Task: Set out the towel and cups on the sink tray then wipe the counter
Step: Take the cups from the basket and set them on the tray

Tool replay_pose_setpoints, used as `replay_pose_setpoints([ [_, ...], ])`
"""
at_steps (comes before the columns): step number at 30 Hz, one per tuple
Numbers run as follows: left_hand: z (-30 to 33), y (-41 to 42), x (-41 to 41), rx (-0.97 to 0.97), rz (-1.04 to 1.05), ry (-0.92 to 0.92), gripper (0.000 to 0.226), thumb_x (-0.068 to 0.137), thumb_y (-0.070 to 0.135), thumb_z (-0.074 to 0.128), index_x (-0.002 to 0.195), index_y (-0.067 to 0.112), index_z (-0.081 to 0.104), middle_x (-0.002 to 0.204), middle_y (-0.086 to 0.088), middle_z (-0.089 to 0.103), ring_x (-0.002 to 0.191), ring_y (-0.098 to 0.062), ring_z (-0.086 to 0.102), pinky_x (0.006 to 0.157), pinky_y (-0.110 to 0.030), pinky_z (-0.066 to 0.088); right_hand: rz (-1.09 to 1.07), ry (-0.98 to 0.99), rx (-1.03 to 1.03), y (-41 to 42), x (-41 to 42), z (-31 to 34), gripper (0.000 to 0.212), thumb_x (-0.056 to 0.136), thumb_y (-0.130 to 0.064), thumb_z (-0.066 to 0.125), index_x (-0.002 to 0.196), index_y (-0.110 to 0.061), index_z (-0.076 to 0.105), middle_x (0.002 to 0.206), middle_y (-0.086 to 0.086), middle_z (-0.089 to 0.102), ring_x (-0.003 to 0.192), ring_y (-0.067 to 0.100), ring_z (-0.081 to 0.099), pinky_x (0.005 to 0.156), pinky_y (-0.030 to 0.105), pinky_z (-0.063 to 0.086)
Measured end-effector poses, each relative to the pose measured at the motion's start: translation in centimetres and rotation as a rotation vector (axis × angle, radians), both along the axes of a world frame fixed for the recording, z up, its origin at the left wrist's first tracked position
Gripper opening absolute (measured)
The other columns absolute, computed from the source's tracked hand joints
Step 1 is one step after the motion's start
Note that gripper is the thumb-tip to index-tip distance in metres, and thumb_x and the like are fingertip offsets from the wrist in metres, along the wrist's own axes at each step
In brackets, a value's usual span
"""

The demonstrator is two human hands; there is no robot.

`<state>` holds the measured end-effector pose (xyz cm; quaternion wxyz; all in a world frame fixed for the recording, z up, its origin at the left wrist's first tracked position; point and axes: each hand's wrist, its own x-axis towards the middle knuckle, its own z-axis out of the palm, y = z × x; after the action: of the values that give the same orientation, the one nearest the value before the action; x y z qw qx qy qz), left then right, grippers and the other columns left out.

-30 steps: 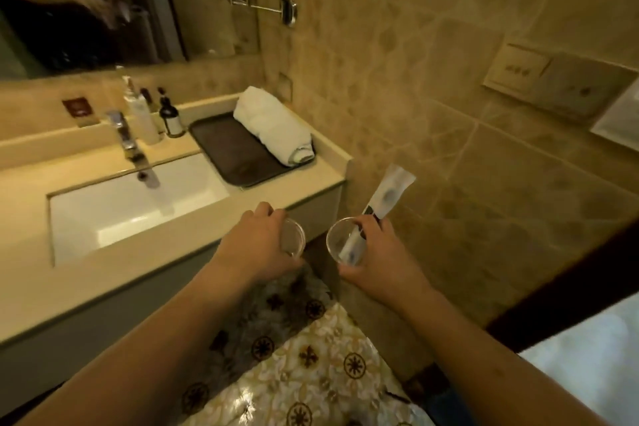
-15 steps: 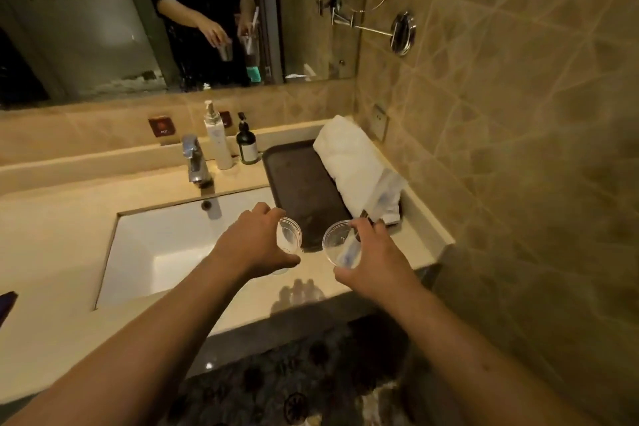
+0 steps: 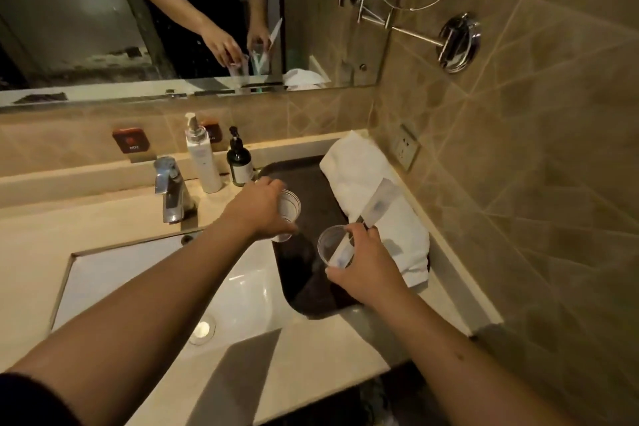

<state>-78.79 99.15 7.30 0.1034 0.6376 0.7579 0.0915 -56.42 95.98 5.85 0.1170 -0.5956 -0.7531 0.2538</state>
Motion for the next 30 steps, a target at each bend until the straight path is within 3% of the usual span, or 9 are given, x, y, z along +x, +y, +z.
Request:
replay_pose_setpoints([
  [12,-5.5,15.1,-4.3,-0.080,-0.158,-0.068,0.094,0.061,0.059,0.083,0.140,0.023,0.047,0.132,-0.005,0.056,0.119,-0.028,0.051,0.094,-0.042,0.048,-0.069,-0.044,-0.020,8.4,-6.1,-4.5,0.081,0.079,-0.050,0.077,0.144,-0.028,0.034,0.140,0.003,0.046,0.124,0.025,0.054,0.103,0.037,0.050],
  [16,-6.9,17.8,-3.7,-0.090,-0.162,-0.085,0.095,0.063,0.058,0.085,0.143,0.023,0.045,0.137,-0.005,0.055,0.123,-0.028,0.049,0.098,-0.044,0.048,-0.086,-0.037,-0.020,10.4,-7.0,-6.1,0.082,0.078,-0.051,0.078,0.144,-0.028,0.035,0.139,0.004,0.047,0.122,0.025,0.055,0.102,0.039,0.052],
  [22,-8.4,20.5,-2.3,-0.080,-0.186,-0.094,0.095,0.066,0.059,0.084,0.144,0.021,0.045,0.140,-0.007,0.054,0.127,-0.030,0.048,0.104,-0.047,0.045,-0.154,0.009,-0.010,12.9,-7.5,-7.8,0.082,0.077,-0.045,0.082,0.143,-0.028,0.036,0.138,0.002,0.046,0.117,0.022,0.057,0.093,0.027,0.052],
  [30,-9.9,22.6,-1.0,-0.058,-0.178,-0.126,0.097,0.065,0.064,0.083,0.144,0.021,0.045,0.140,-0.007,0.056,0.126,-0.031,0.049,0.104,-0.047,0.045,-0.173,0.031,-0.004,15.1,-7.3,-8.6,0.084,0.077,-0.043,0.083,0.144,-0.023,0.036,0.139,0.004,0.045,0.116,0.024,0.058,0.095,0.031,0.055],
])
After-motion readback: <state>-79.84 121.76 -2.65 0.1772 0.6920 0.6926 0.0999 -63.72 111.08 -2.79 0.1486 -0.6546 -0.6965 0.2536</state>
